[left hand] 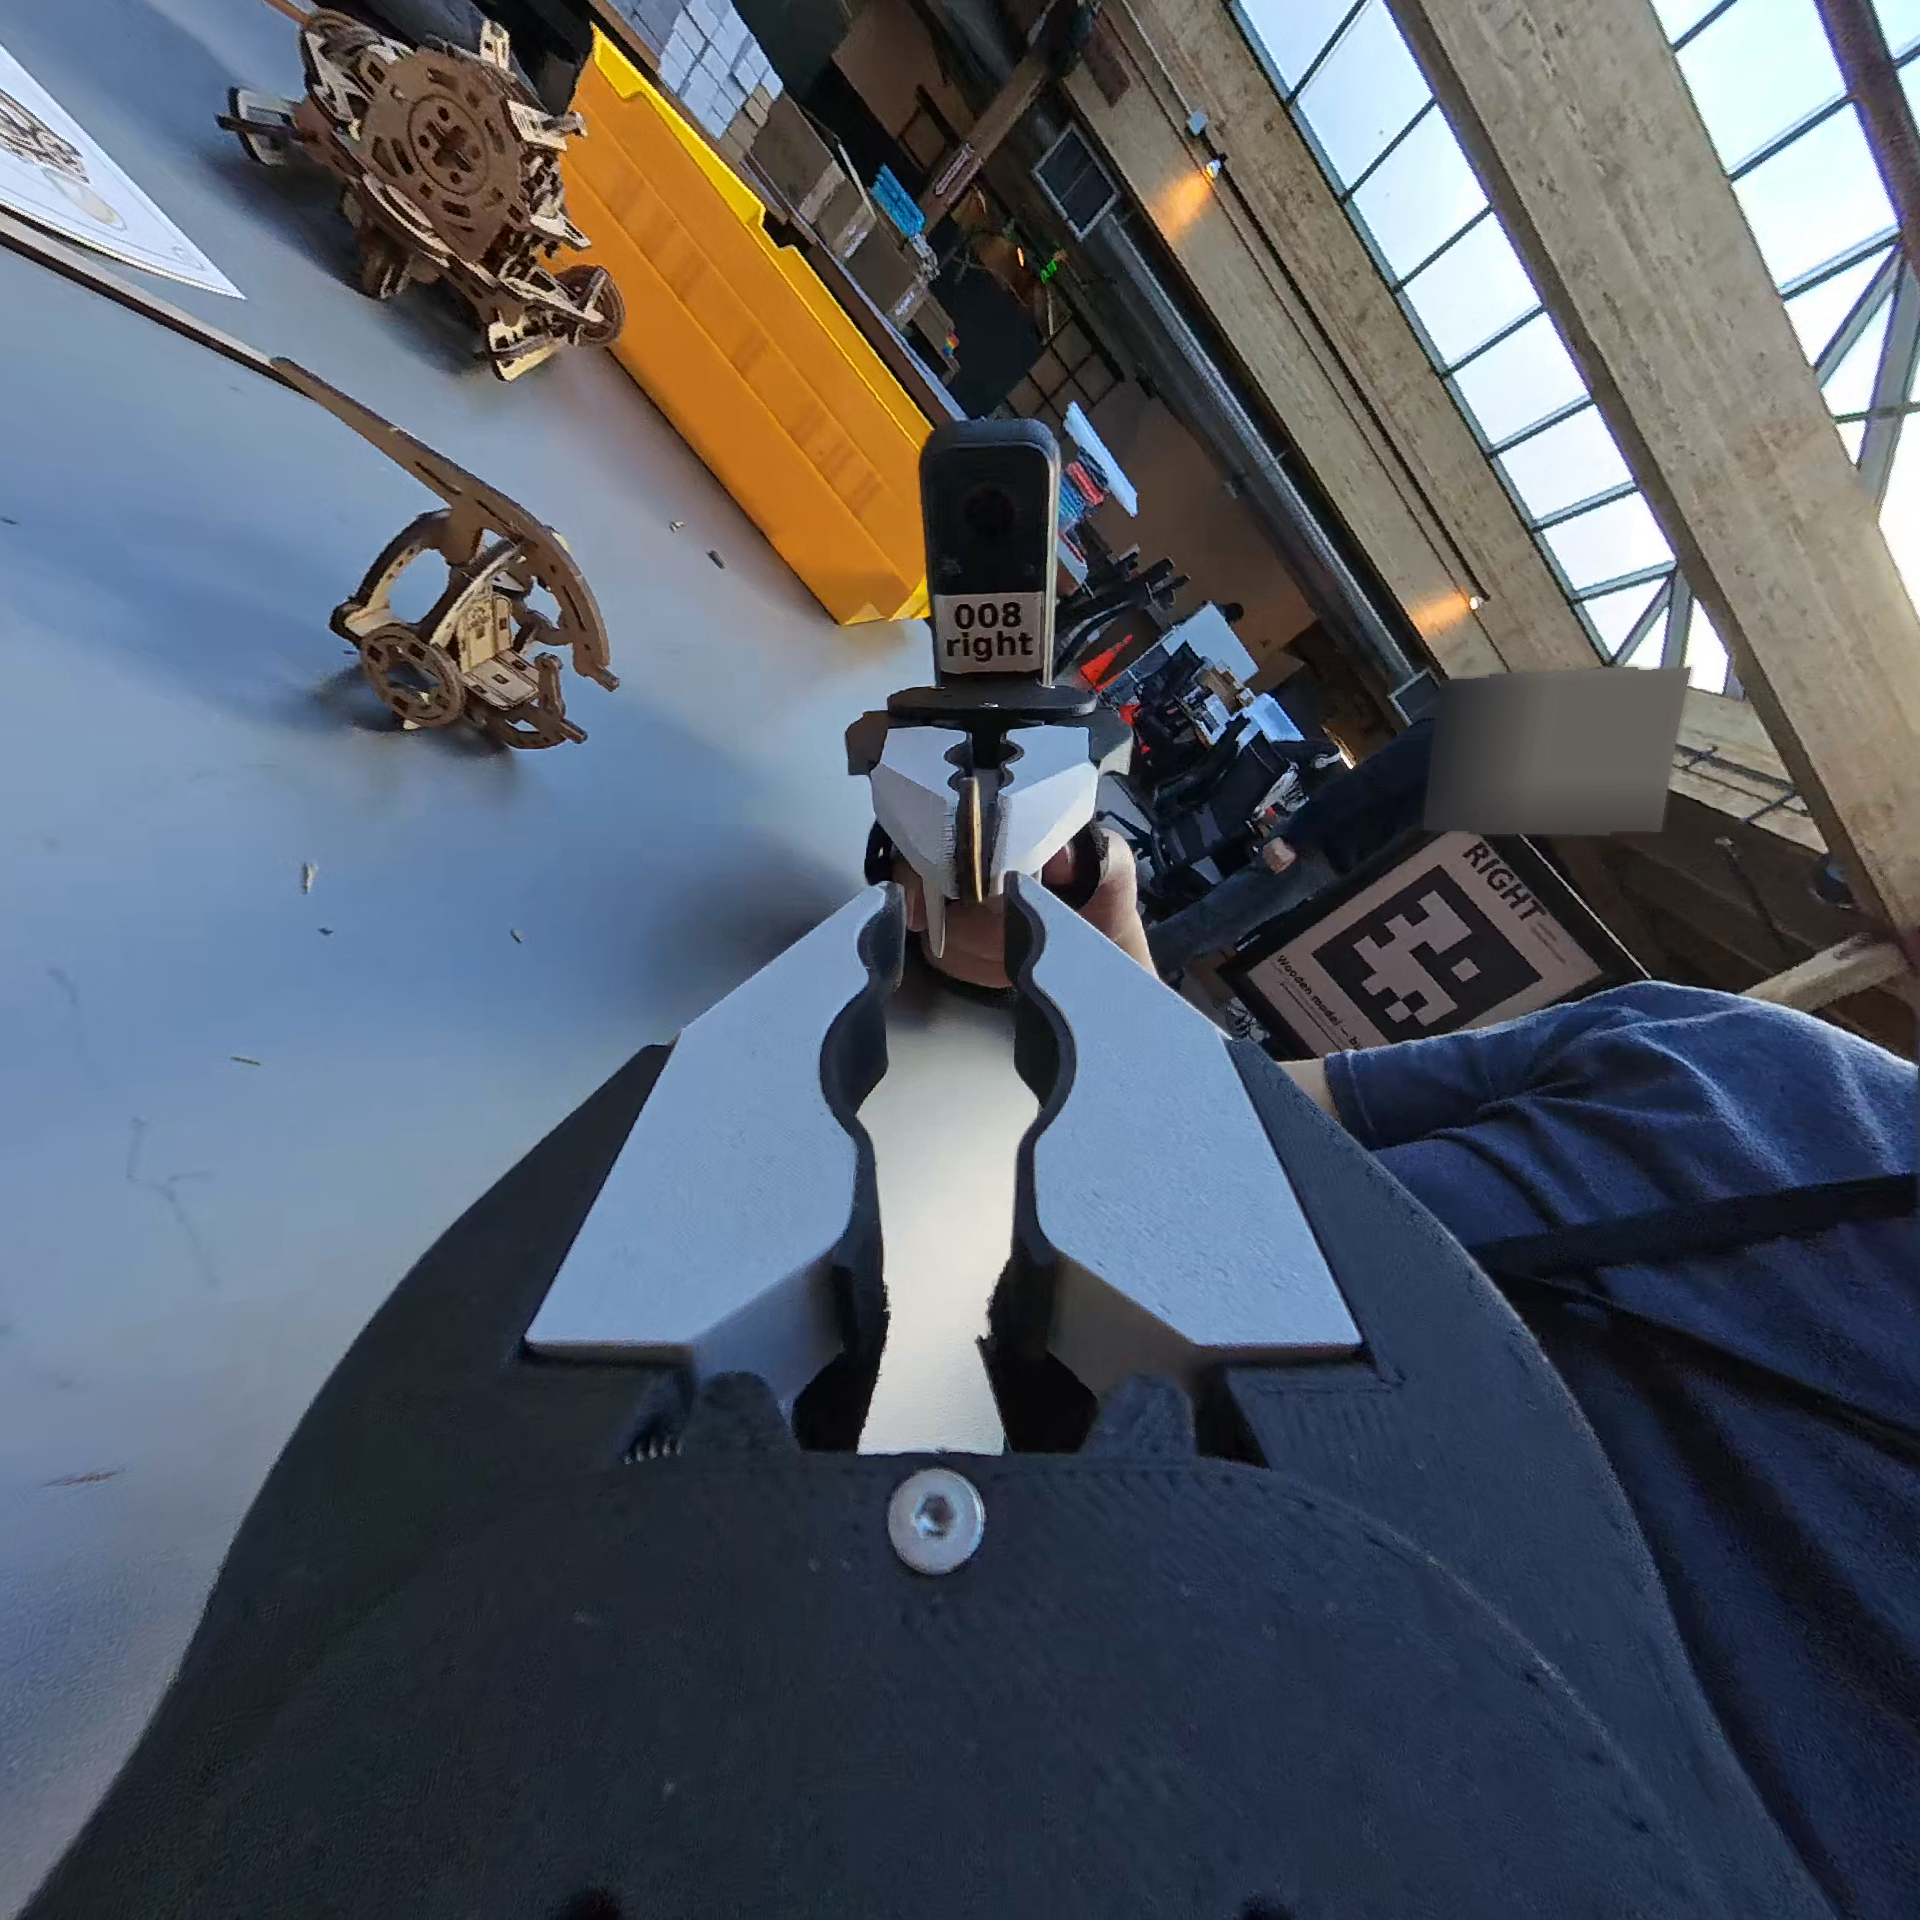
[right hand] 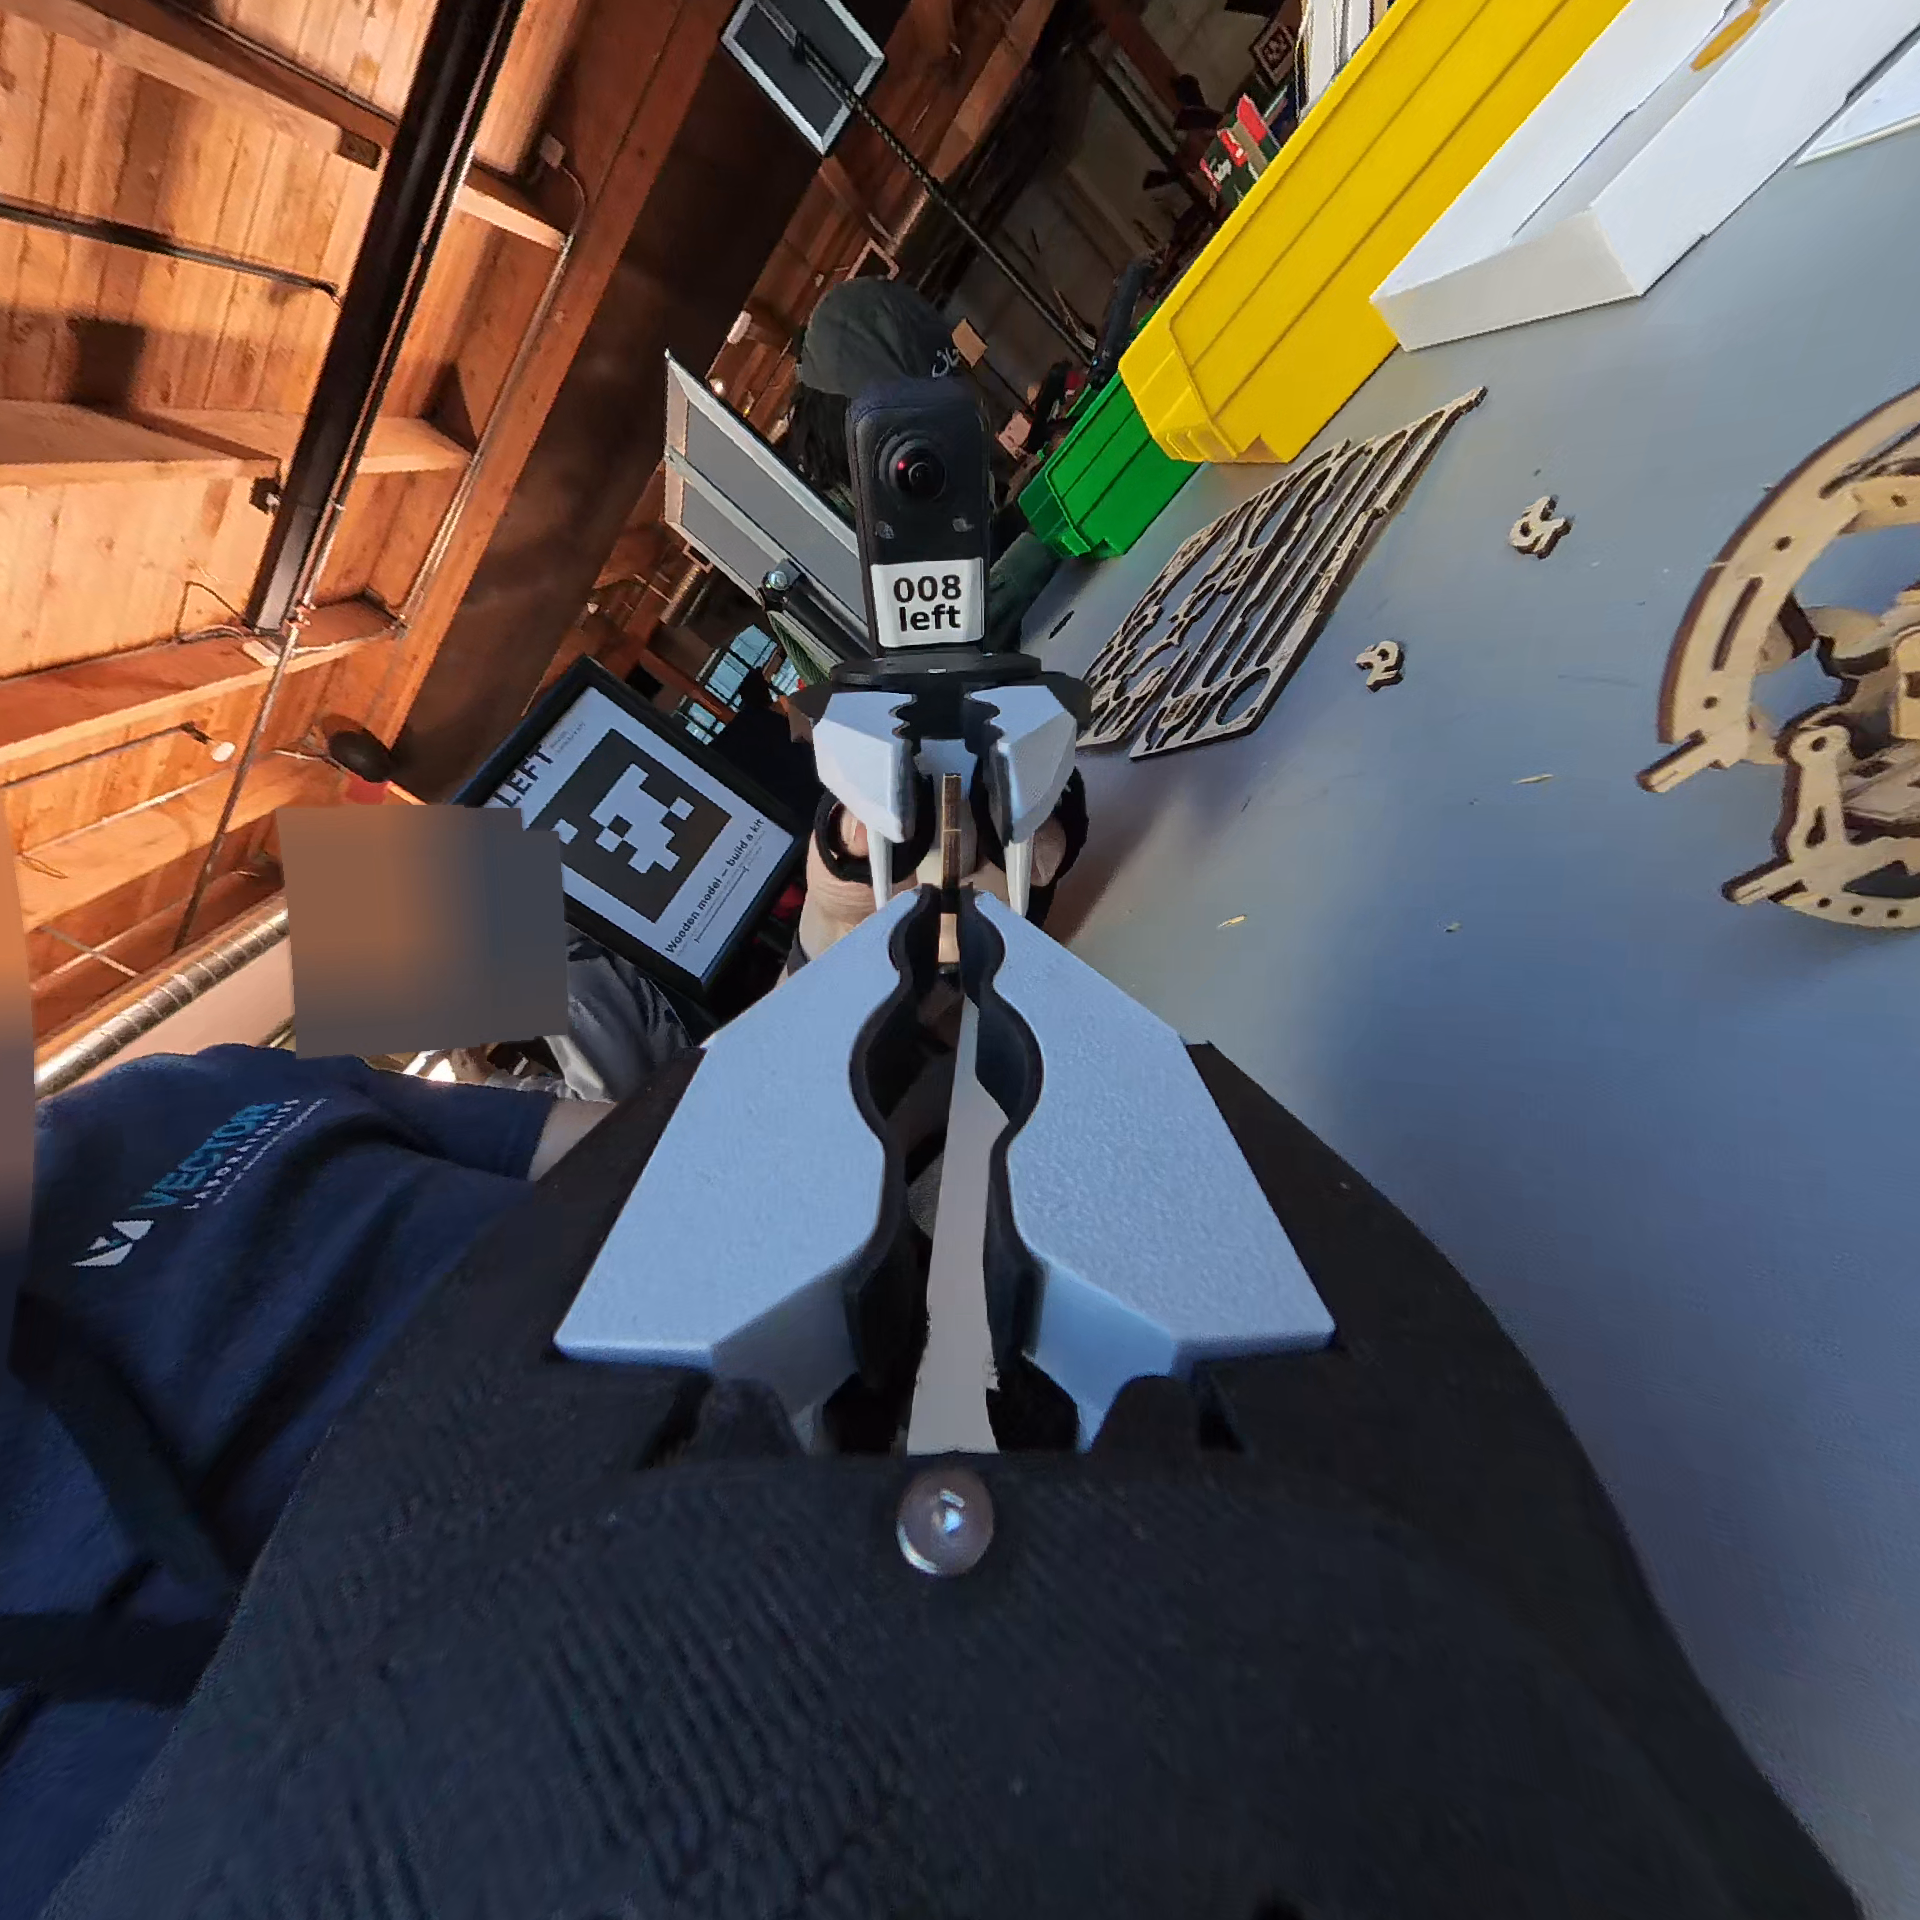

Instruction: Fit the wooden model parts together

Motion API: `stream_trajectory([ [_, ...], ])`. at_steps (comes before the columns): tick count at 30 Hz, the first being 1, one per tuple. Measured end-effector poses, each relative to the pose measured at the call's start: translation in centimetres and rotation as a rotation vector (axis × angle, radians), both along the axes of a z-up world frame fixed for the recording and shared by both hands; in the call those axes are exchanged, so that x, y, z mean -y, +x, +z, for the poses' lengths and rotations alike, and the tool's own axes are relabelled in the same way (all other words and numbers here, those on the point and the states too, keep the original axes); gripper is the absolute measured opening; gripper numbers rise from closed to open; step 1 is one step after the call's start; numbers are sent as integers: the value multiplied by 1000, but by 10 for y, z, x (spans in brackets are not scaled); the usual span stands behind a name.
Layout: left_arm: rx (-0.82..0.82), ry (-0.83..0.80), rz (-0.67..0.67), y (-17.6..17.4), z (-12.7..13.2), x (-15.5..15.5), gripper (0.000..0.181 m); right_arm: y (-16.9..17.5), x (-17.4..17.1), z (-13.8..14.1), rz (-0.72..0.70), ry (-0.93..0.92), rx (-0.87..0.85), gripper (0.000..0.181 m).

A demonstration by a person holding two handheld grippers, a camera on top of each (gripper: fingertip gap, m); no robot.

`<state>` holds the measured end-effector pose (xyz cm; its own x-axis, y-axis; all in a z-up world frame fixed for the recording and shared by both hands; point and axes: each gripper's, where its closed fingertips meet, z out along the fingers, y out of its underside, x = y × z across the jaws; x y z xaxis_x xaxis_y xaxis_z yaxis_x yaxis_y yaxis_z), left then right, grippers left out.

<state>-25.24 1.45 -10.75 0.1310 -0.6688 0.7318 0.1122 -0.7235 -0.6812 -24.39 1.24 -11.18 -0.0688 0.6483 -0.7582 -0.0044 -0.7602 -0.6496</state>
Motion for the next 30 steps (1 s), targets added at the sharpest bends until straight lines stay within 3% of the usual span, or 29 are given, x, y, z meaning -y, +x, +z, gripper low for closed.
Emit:
stream_trajectory([
  [3, 24, -11, -15, 6, -1, 3, 18, -1, 2, -1, 15, -33, -7, 1],
  [6, 36, 3, -24, 10, -1, 3, 1, 0, 4, -3, 29, -59, -6, 1],
  [30, -4, -70, -30, 7, -9, 11, 1, 1, 1, -5, 37, -129, -40, 0],
])
